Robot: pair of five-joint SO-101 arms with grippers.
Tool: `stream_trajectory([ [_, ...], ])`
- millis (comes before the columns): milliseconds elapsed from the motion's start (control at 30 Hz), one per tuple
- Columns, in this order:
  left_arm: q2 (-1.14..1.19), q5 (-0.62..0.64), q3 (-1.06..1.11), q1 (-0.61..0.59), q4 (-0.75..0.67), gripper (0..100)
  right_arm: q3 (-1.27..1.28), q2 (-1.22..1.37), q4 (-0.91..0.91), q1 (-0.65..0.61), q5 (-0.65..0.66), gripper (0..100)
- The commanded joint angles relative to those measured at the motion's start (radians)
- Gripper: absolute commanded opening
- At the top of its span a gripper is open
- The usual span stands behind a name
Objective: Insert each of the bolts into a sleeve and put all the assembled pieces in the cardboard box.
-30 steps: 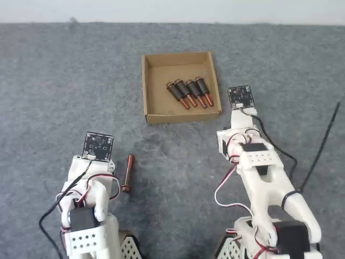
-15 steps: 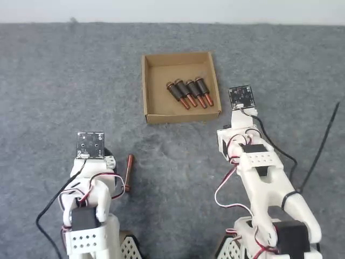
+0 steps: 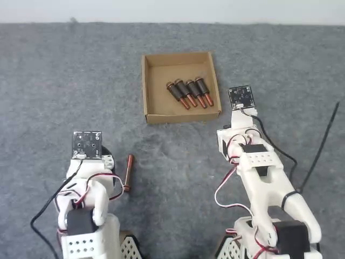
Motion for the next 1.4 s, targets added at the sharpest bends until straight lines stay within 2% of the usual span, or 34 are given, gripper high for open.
stream_trajectory([
  [0,0.186,0.0,-0.134,0.006,-0.006,1,-0.009,-0.001,-0.024,0.015,0.026,0.7],
  [167,0.471,0.0,-0.283,0.051,0.002,1,-0.009,-0.001,-0.024,0.012,0.054,0.7],
  [433,0.842,0.002,-0.366,0.192,0.002,1,-0.008,-0.001,-0.022,0.013,0.055,0.7],
  [700,1.201,0.003,-0.532,0.204,-0.005,1,-0.008,-0.001,-0.022,0.013,0.057,0.7],
  [900,1.261,0.006,-0.582,0.21,-0.069,3,-0.008,-0.001,-0.022,0.013,0.057,0.7],
  [1000,1.261,0.009,-0.581,0.261,-0.06,11,-0.008,-0.001,-0.022,0.013,0.057,0.7],
  [1100,1.263,0.115,-0.581,0.301,-0.061,17,-0.008,-0.001,-0.022,0.013,0.057,0.7],
  [1167,1.264,0.172,-0.579,0.301,-0.086,17,-0.008,-0.001,-0.022,0.013,0.057,0.7],
  [1367,1.264,0.181,-0.527,0.293,-0.144,17,-0.008,-0.001,-0.022,0.013,0.057,0.7],
])
